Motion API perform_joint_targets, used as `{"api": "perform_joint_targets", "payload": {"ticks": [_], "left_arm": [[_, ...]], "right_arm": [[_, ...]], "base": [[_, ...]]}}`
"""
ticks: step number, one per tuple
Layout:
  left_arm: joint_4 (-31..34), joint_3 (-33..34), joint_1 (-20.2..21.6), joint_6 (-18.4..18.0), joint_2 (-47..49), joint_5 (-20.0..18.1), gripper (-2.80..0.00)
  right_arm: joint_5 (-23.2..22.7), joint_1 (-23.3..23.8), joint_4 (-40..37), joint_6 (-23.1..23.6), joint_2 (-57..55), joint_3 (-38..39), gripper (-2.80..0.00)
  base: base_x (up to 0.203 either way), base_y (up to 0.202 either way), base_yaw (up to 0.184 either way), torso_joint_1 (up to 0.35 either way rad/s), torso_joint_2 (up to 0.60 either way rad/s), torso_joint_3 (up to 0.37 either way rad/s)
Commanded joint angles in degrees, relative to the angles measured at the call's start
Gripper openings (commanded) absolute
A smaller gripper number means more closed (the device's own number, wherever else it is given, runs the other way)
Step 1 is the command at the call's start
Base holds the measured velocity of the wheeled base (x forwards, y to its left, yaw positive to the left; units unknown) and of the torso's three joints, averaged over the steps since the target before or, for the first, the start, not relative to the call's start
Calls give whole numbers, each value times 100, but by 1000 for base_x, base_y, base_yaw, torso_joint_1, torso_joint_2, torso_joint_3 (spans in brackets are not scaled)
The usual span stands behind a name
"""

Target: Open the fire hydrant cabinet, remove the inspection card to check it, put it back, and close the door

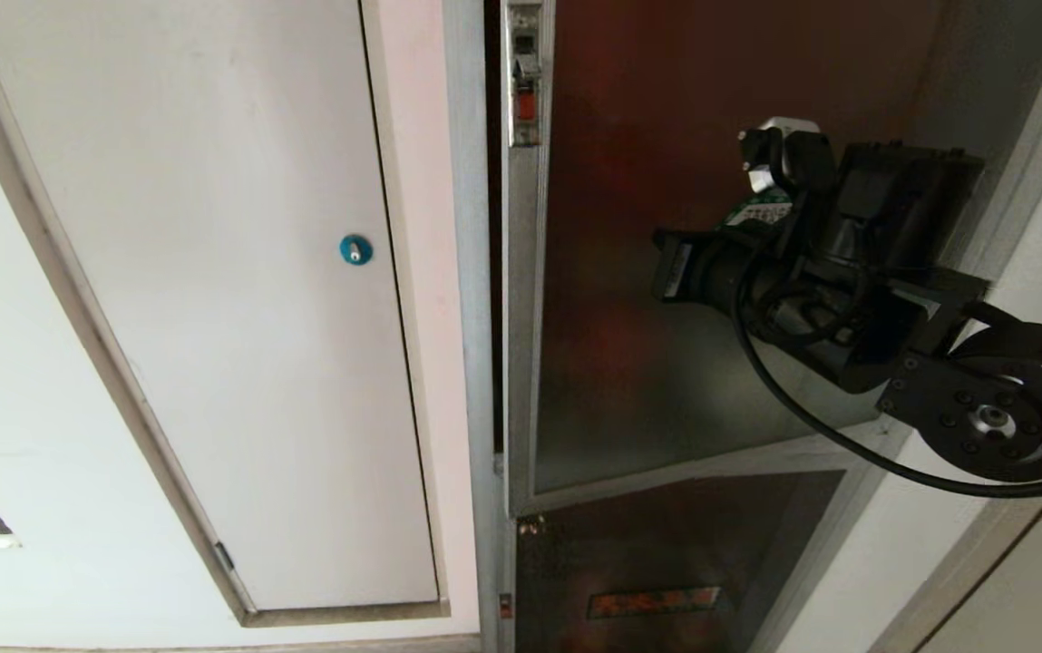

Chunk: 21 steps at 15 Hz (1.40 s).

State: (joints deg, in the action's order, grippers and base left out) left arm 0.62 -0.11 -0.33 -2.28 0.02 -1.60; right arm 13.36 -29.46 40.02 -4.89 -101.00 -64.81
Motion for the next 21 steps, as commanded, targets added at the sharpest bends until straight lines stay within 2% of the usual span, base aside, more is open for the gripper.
{"api": "perform_joint_targets", "payload": {"ticks": [1, 7, 21], "left_arm": [[-1, 2, 1, -1, 0, 1, -280], [-1, 2, 7, 8, -1, 1, -280], [-1, 2, 6, 8, -2, 1, -280]], "right_arm": [[9, -13, 23, -3, -85, -6, -280], [9, -42, 23, -3, -157, -50, -280], [70, -33, 35, -19, -679, -273, -280]], "base": [[191, 0, -1, 4, 4, 2], [184, 0, -2, 0, 4, 5], [0, 0, 0, 0, 0, 0]]}}
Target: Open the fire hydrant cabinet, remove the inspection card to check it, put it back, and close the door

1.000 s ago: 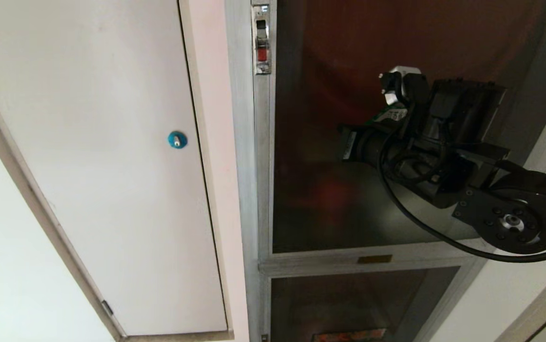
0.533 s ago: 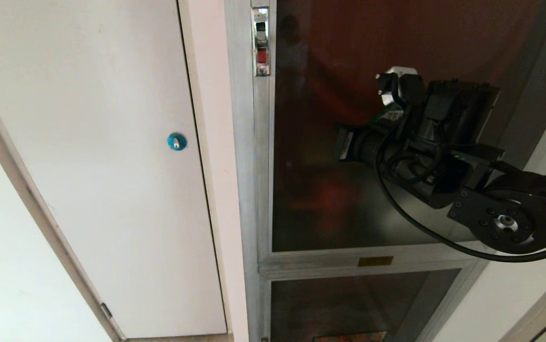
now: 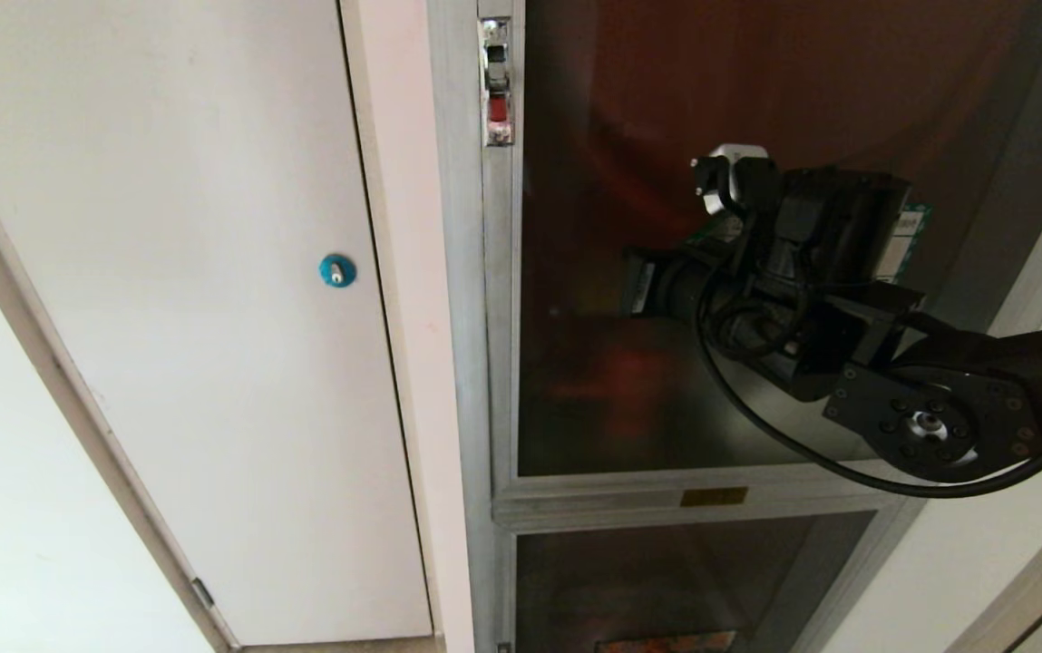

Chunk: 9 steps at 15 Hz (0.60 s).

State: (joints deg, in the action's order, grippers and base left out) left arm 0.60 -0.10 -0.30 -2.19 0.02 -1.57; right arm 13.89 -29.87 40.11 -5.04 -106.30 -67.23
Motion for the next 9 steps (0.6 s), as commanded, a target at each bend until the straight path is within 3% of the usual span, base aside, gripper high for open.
{"api": "perform_joint_targets", "payload": {"ticks": [1, 9], "left_arm": [[1, 1, -5, -1, 6, -1, -280], [1, 1, 1, 61, 6, 8, -280]], "right_arm": [[56, 7, 24, -6, -226, -106, -280], [141, -94, 33, -6, 415, 202, -280]], "base": [[0, 0, 0, 0, 0, 0], [0, 0, 0, 0, 0, 0]]}}
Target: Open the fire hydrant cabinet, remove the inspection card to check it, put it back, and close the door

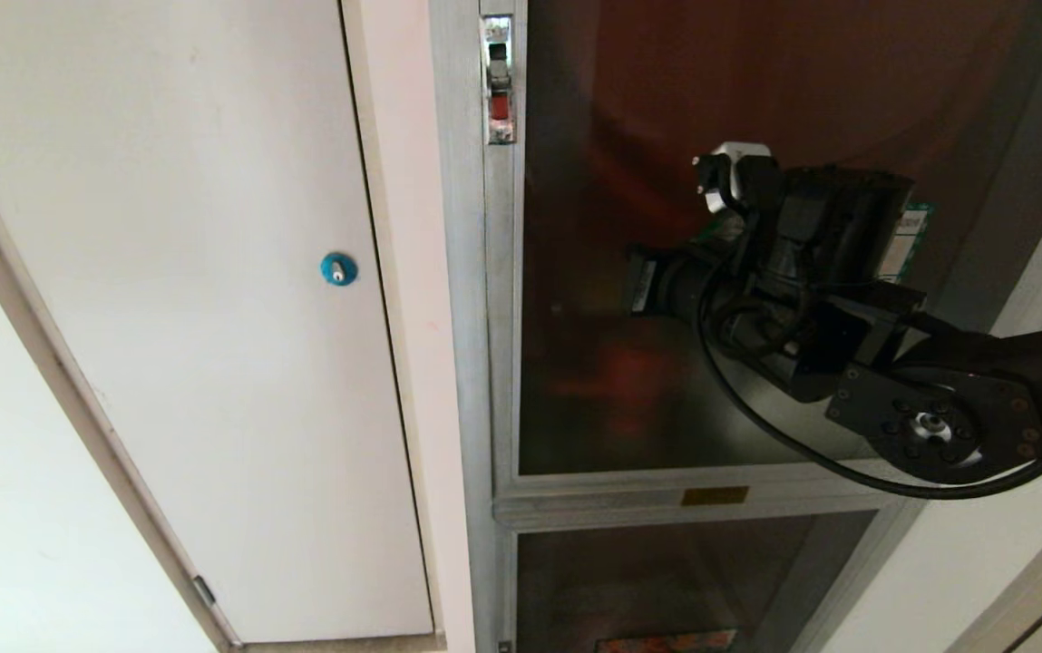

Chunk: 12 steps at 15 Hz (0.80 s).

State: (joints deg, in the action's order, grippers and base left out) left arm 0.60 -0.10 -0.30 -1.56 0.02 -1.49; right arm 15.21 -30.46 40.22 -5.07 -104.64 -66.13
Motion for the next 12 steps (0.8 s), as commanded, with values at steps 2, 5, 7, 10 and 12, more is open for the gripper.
{"api": "perform_joint_targets", "payload": {"ticks": [2, 5, 7, 10, 12], "left_arm": [[2, 1, 1, -2, -2, -1, -280], [2, 0, -2, -2, 5, -1, -280], [2, 1, -5, -2, 6, -1, -280], [2, 1, -3, -2, -1, -1, -280], [2, 1, -5, -2, 6, -1, -280]], "right_arm": [[8, -120, 30, -3, 703, 463, -280], [-9, -249, 34, 60, 1317, 845, -280], [-145, -331, 38, 236, 1596, 932, -280], [-1068, -330, -98, 361, 1799, 555, -280], [-1458, -332, -484, 372, 1748, -9, -280]], "base": [[0, 0, 0, 0, 0, 0], [0, 0, 0, 2, 12, 1], [0, 0, 0, 0, 0, 0], [0, 0, 0, 0, 0, 0], [0, 0, 0, 0, 0, 0]]}}
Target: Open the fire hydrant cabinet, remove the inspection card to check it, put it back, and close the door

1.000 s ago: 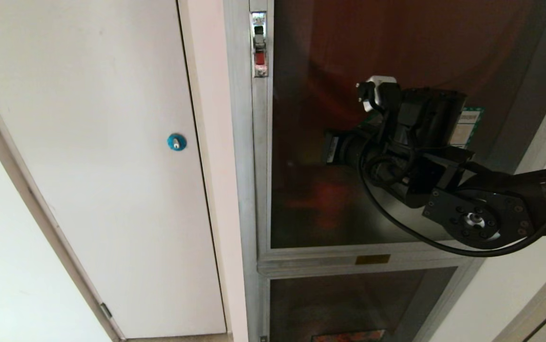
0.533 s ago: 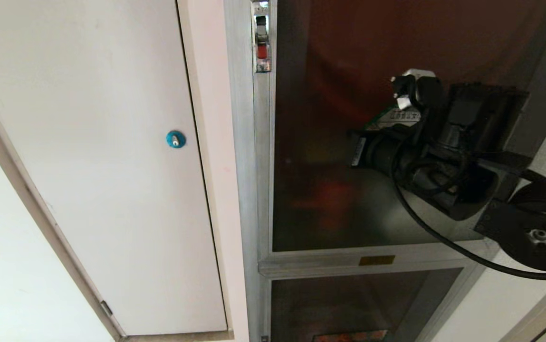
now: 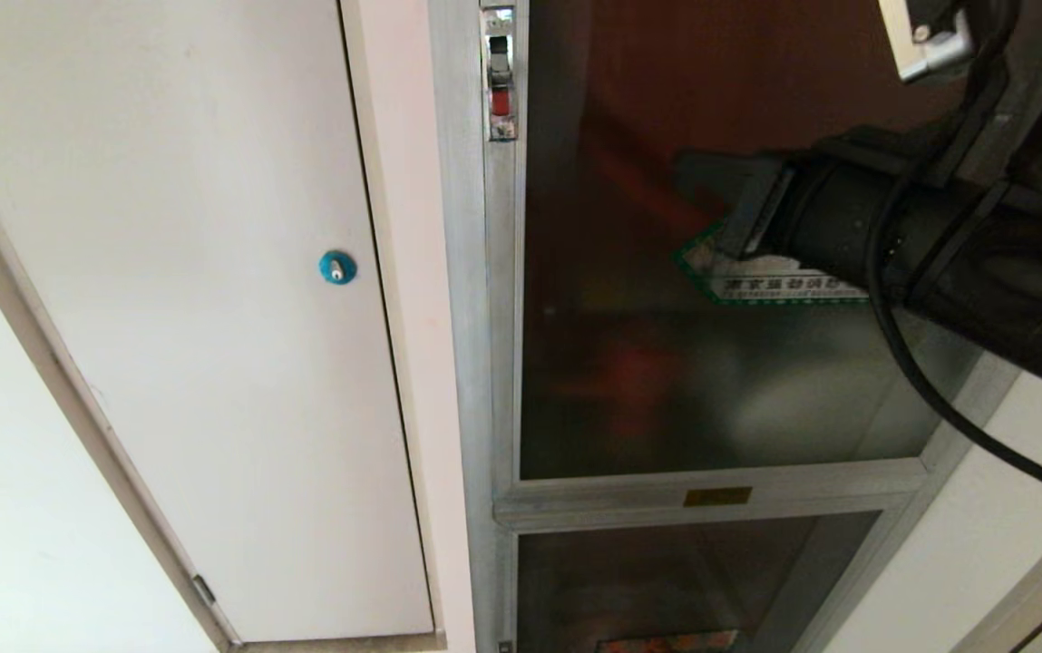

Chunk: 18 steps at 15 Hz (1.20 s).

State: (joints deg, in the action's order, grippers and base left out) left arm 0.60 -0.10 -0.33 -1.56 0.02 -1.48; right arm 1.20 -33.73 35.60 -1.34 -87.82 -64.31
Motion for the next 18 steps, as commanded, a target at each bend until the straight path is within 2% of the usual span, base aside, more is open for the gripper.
{"api": "perform_joint_targets", "payload": {"ticks": [1, 5, 10, 18], "left_arm": [[2, 1, -2, -2, -2, -2, -280], [2, 1, -2, -2, 6, -2, -280], [2, 1, -1, 7, -2, -2, -280], [2, 1, 4, 51, -2, 21, -280]], "right_arm": [[-376, -3, -235, -3, 8, -518, -280], [-1296, -11, -1072, -20, -571, -1882, -280], [-1542, -315, -1551, -135, -1489, -3062, -280], [-1535, -415, -1592, -156, -1554, -3167, -280]], "base": [[0, 0, 0, 0, 0, 0], [0, 0, 0, 0, 0, 0], [0, 0, 0, 0, 0, 0], [0, 10, -1, 1, 1, 0]]}}
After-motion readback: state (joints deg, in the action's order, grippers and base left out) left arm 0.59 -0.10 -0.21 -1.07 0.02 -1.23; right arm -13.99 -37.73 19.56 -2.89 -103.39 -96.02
